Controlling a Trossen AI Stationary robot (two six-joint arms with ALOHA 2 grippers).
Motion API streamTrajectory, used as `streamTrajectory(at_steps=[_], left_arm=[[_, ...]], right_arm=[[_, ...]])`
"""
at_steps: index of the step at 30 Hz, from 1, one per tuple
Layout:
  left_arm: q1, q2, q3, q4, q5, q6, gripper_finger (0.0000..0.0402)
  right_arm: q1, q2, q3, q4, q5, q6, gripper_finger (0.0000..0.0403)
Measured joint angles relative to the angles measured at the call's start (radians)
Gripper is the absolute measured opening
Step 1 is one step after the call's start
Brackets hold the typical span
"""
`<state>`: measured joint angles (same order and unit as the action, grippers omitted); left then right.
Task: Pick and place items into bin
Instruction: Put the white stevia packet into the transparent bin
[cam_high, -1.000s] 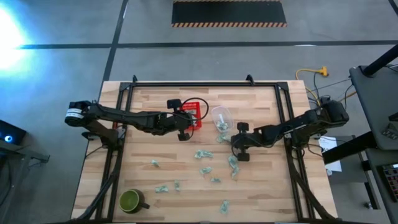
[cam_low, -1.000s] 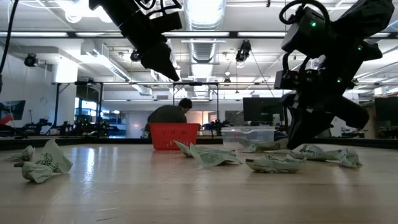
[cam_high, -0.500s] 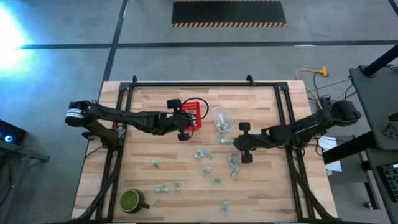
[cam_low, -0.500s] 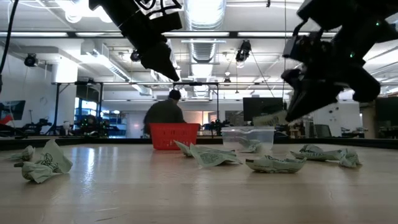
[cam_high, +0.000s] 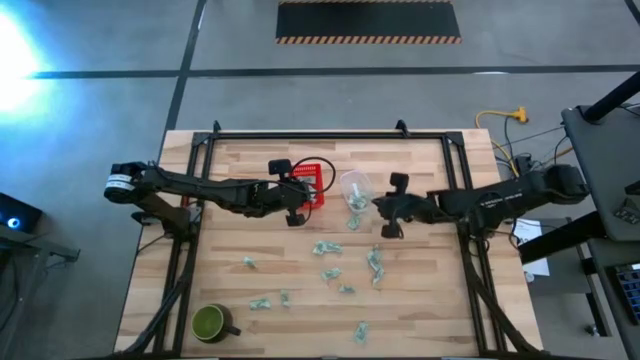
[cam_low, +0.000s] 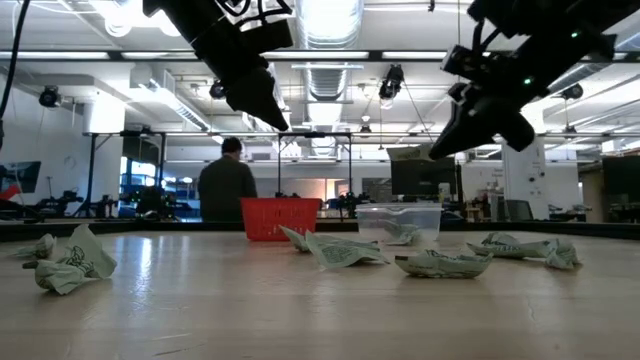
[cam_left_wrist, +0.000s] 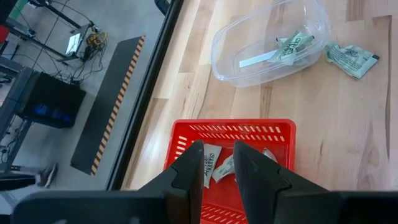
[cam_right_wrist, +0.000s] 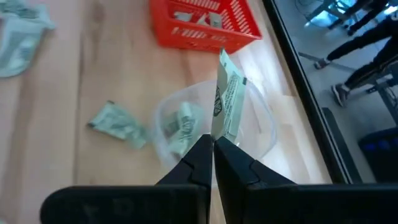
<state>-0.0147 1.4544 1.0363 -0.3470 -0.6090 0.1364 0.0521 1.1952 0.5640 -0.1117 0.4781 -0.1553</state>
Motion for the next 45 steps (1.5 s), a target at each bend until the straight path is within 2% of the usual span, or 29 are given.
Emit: streamTrajectory(at_steps=[6,14,25,29,31,38,42,45], left_arm=[[0.000,0.000,0.000,0.004,0.000,0.000,0.0070],[0.000,0.000,0.000,0.006,0.000,0.000,0.0070],[0.000,0.000,0.000,0.008,0.000,-0.002,0.0070],[0.000,0.000,0.000,0.008,0.000,-0.003,0.0070],[0.000,0.000,0.000,0.008,0.000,-0.003,0.0070],[0.000,0.000,-0.010,0.010,0.000,-0.002,0.0070],[0.000,0.000,-0.013,0.010,0.000,-0.002,0.0070],[0.000,0.000,-0.013,0.022,0.001,-0.002,0.0070]], right_arm=[[-0.108,0.037,0.000,0.080,-0.087,-0.036,0.0008],[-0.161,0.086,0.000,0.108,-0.110,-0.040,0.0016],[-0.159,0.081,0.000,0.125,-0.126,-0.046,0.0117],[-0.147,0.081,0.000,0.123,-0.293,-0.098,0.0136],[-0.134,0.081,0.000,0.119,-0.368,-0.112,0.0140],[-0.063,0.081,-0.001,0.038,-0.482,-0.093,0.0133],[-0.024,0.082,-0.015,0.017,-0.484,-0.065,0.0124],[-0.013,0.082,-0.019,0.086,-0.479,-0.069,0.0118]])
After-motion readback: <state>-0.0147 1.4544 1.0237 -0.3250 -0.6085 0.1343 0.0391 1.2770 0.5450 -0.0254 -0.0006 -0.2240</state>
